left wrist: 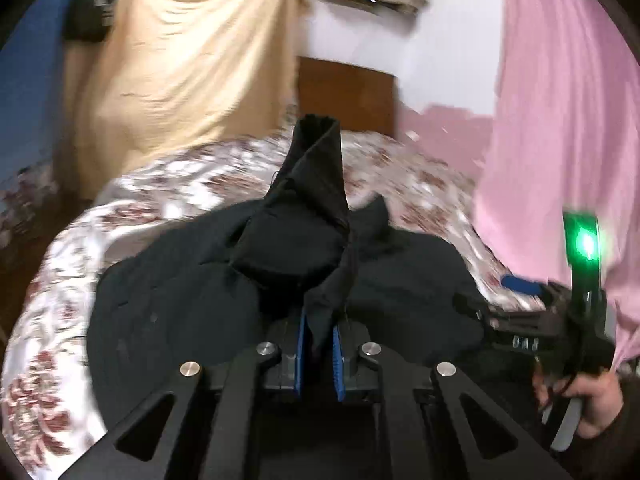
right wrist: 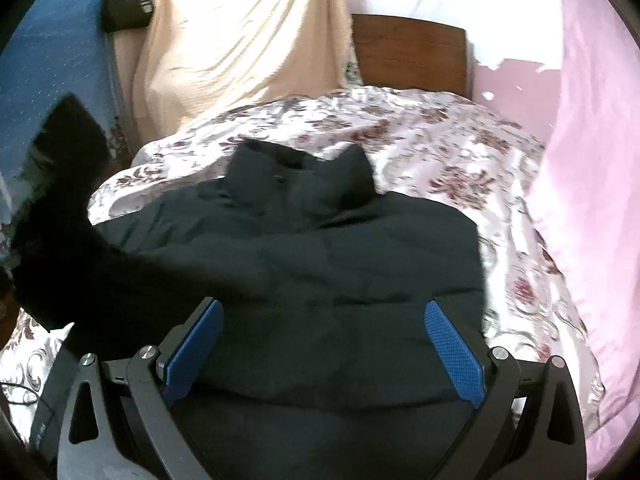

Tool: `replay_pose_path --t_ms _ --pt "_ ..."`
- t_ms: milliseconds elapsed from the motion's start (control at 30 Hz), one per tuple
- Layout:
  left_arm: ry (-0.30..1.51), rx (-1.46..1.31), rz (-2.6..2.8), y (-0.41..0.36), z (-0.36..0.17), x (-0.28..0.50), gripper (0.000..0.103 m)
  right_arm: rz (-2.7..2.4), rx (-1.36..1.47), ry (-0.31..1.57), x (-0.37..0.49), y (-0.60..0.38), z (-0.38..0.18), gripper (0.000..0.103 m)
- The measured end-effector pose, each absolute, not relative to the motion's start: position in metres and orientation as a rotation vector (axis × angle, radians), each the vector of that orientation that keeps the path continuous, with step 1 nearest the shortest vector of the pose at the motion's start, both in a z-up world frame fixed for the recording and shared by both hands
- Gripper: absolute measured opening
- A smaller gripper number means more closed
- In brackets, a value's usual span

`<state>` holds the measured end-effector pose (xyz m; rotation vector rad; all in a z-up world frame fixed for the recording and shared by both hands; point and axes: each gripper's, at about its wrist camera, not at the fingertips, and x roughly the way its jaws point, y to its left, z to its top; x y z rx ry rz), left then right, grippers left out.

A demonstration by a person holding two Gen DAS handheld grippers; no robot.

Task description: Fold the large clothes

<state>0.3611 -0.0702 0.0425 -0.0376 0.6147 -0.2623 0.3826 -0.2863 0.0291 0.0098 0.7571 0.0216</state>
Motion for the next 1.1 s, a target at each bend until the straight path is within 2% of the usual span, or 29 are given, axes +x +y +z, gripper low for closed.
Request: replay_pose_path --t_ms 300,400,433,467,500,533,567,633,767,933,967,1033,1067,1100 --pt "0.799 0.049 -0.454 -0.163 -0.025 0.372 0.013 -0.051 0.148 0.796 0.370 -0.368 0.007 0.099" --pt "0.850 0.074 -0.455 -0.170 -0.039 0.369 0.021 0.059 0.311 0.787 0.364 -0.385 -0.005 0.099" --pt "0.861 0.055 -0.485 -0.168 -0.040 0.364 0.031 0.114 0.400 0.779 0.362 -0.392 -0.011 0.099" --pt "0.862 0.029 -0.509 -0.166 -0.039 0.363 0.048 0.145 0.463 0.773 0.362 -0.396 -0.016 0.099" --pt "0.858 -0.011 -0.543 -0.163 -0.037 0.359 0.058 0.177 0.535 0.768 0.362 -0.400 -0.023 0.099" --pt "0.834 -0.043 -0.549 -0.155 -0.032 0.350 0.078 0.202 0.592 0.766 0.363 -0.403 -0.028 0.099" --pt "0.804 -0.056 -0.550 -0.154 -0.027 0.345 0.086 0.233 0.659 0.767 0.364 -0.403 -0.036 0.099" --pt "0.758 -0.070 -0.576 -0.148 -0.017 0.335 0.087 0.282 0.732 0.788 0.370 -0.399 -0.052 0.099" --pt "0.777 -0.101 -0.505 -0.121 -0.004 0.327 0.088 0.301 0.701 0.877 0.381 -0.369 -0.074 0.099" --pt "0.816 -0.022 -0.148 -0.069 0.006 0.324 0.088 0.324 0.690 1.022 0.389 -0.331 -0.092 0.098" --pt "0.824 -0.019 -0.106 -0.058 0.007 0.326 0.088 0.330 0.683 1.042 0.388 -0.323 -0.094 0.097" --pt "0.830 -0.024 -0.036 -0.033 0.007 0.328 0.088 0.330 0.663 1.066 0.383 -0.310 -0.095 0.073" --pt "0.832 -0.025 0.006 -0.017 0.006 0.329 0.088 0.319 0.649 1.075 0.379 -0.305 -0.095 0.068" --pt "0.839 -0.027 0.032 -0.006 0.006 0.332 0.088 0.307 0.640 1.072 0.374 -0.302 -0.093 0.046"
